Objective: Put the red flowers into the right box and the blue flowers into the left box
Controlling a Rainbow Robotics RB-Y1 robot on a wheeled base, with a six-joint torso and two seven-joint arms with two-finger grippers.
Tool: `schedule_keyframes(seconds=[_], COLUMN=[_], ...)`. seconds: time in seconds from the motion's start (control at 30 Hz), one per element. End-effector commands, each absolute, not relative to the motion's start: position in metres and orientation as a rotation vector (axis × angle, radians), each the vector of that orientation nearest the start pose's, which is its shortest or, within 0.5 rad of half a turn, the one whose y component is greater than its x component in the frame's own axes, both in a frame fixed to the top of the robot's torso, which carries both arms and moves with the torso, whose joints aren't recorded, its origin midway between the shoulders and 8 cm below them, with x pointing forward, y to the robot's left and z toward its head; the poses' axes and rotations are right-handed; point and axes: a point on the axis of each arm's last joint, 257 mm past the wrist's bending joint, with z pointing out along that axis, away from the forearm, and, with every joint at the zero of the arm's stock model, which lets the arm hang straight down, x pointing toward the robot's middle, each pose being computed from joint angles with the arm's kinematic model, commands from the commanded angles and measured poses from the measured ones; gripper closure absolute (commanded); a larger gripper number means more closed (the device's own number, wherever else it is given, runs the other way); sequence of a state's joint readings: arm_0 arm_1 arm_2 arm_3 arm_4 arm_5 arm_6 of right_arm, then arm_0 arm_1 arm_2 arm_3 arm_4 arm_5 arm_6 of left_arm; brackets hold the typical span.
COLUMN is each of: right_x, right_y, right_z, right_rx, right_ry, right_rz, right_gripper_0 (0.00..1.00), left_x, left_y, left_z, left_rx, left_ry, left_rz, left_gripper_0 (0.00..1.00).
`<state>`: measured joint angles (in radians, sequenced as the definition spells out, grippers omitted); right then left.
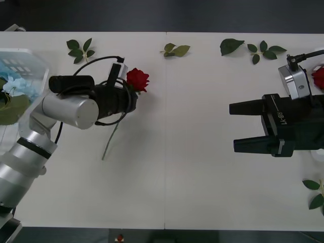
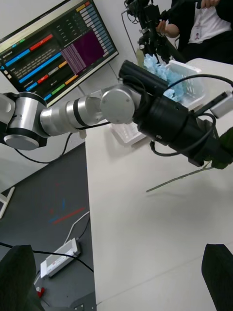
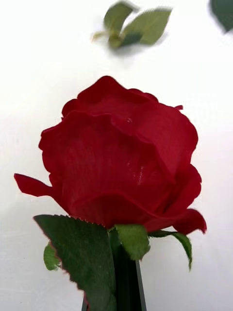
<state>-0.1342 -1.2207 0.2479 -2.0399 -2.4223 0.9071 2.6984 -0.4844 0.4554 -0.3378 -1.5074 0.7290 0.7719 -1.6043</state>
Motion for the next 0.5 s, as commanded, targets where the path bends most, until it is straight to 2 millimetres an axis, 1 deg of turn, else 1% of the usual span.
schedule_keyframes(seconds=[0.03, 0.13, 0.17, 0.23, 0.27, 0.37, 0.4, 0.43, 0.47, 0.5], right_x=[0.316, 0.316, 0.316, 0.316, 0.317, 0.316, 0.316, 0.316, 0.316, 0.316], right_y=[-0.118, -0.118, -0.118, -0.118, -0.118, -0.118, -0.118, -0.118, -0.118, -0.117], right_z=[-0.071, -0.071, -0.071, -0.070, -0.069, -0.068, -0.068, -0.068, -0.068, -0.067], right_rx=[-1.193, -1.194, -1.194, -1.190, -1.190, -1.185, -1.185, -1.183, -1.185, -1.184], right_ry=[1.589, 1.590, 1.590, 1.589, 1.588, 1.589, 1.589, 1.588, 1.587, 1.587], right_rz=[1.077, 1.076, 1.076, 1.081, 1.078, 1.089, 1.089, 1.092, 1.089, 1.091], right_gripper_0=[0.00, 0.00, 0.00, 0.00, 0.00, 0.00, 0.00, 0.00, 0.00, 0.00], left_x=[0.554, 0.530, 0.518, 0.501, 0.496, 0.474, 0.470, 0.460, 0.456, 0.452], left_y=[0.132, 0.147, 0.150, 0.156, 0.159, 0.174, 0.175, 0.177, 0.177, 0.176], left_z=[-0.182, -0.162, -0.155, -0.142, -0.138, -0.120, -0.118, -0.108, -0.105, -0.097], left_rx=[0.510, 0.494, 0.484, 0.455, 0.454, 0.479, 0.478, 0.473, 0.470, 0.466], left_ry=[2.050, 2.060, 2.060, 2.049, 2.039, 1.969, 1.959, 1.920, 1.904, 1.872], left_rz=[-0.418, -0.479, -0.525, -0.639, -0.667, -0.782, -0.812, -0.878, -0.907, -0.942], left_gripper_0=[1.00, 1.00, 1.00, 1.00, 1.00, 1.00, 1.00, 1.00, 1.00, 1.00])
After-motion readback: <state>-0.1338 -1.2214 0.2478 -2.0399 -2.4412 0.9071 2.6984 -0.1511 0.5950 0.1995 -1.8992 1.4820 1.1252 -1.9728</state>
